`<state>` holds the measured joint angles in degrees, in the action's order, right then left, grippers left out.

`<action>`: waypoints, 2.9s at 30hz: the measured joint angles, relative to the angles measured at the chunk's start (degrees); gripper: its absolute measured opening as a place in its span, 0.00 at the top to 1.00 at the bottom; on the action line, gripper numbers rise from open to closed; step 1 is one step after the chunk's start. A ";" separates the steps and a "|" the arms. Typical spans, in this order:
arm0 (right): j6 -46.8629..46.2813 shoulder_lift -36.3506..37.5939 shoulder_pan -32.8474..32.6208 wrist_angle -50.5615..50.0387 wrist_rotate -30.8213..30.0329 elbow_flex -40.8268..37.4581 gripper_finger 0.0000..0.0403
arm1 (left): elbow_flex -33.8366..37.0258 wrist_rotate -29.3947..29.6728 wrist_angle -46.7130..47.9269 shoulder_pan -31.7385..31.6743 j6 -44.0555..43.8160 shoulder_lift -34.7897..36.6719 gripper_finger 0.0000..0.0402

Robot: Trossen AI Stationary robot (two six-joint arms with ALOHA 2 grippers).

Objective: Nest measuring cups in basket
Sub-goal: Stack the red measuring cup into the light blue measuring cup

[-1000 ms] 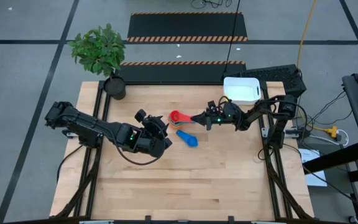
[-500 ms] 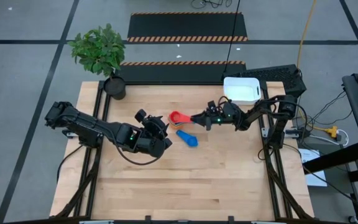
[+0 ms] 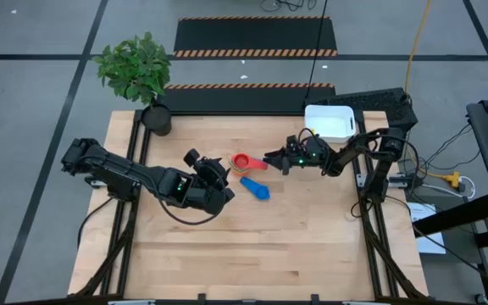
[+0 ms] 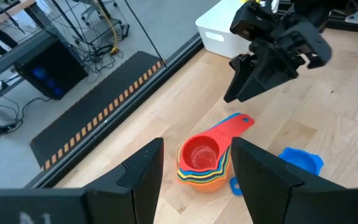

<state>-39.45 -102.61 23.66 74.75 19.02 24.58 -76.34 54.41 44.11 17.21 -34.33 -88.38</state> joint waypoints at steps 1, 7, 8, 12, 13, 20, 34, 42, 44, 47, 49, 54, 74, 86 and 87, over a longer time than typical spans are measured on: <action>1.82 0.23 -0.07 0.06 0.62 0.00 0.48 | 0.00 0.00 0.01 0.02 0.00 0.00 0.52; 14.38 5.22 -3.61 -7.29 -1.43 0.41 0.45 | 0.00 -0.11 0.42 0.00 -0.02 0.00 0.52; 17.12 6.71 -4.46 -11.01 -2.97 0.70 0.43 | 0.00 -0.13 0.45 0.00 -0.02 0.00 0.52; 28.59 12.94 -8.13 -29.93 -11.89 3.86 0.36 | 0.00 -0.15 0.45 -0.42 -0.04 0.00 0.52; 31.21 14.23 -9.02 -34.66 -14.63 4.90 0.33 | 0.00 -0.14 0.45 -0.59 -0.07 0.00 0.52; 42.97 17.51 -12.48 -46.90 -21.91 7.64 0.19 | 1.67 -1.11 -1.06 -1.11 -0.82 0.02 0.52; 46.27 14.54 -8.42 -42.02 -16.85 7.61 0.18 | 4.42 -3.39 -1.29 -1.06 -4.54 0.00 0.52; 47.90 14.59 -7.19 -41.44 -13.46 8.17 0.18 | 4.42 -3.58 -1.13 0.28 -5.74 0.00 0.52; 47.80 14.56 -7.27 -41.59 -13.13 8.84 0.18 | 4.42 -3.58 -1.13 0.33 -5.90 0.00 0.52; 47.80 14.59 -7.65 -42.39 -13.18 9.69 0.19 | 4.42 -3.56 -1.10 0.28 -5.92 0.00 0.52; 47.86 14.49 -7.95 -44.26 -13.65 10.35 0.19 | 4.42 -3.56 -1.10 0.28 -5.92 0.00 0.52; 48.23 10.89 -8.74 -44.98 -16.09 11.67 0.19 | 4.42 -3.43 -1.10 0.28 -5.95 0.00 0.52; 50.90 1.39 -8.90 -54.90 -15.50 20.59 0.29 | 4.44 -3.39 -0.82 0.28 -4.90 0.00 0.52; 50.80 2.45 -8.76 -55.46 -12.91 20.68 0.50 | 4.44 -3.41 -0.69 0.28 -4.85 0.00 0.52; 50.87 2.45 -8.76 -55.46 -12.92 20.68 0.52 | 4.44 -3.43 -0.69 0.28 -4.85 0.00 0.52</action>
<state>11.42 -100.16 14.90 19.29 6.10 45.25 -71.90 50.98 43.42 17.50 -39.18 -88.38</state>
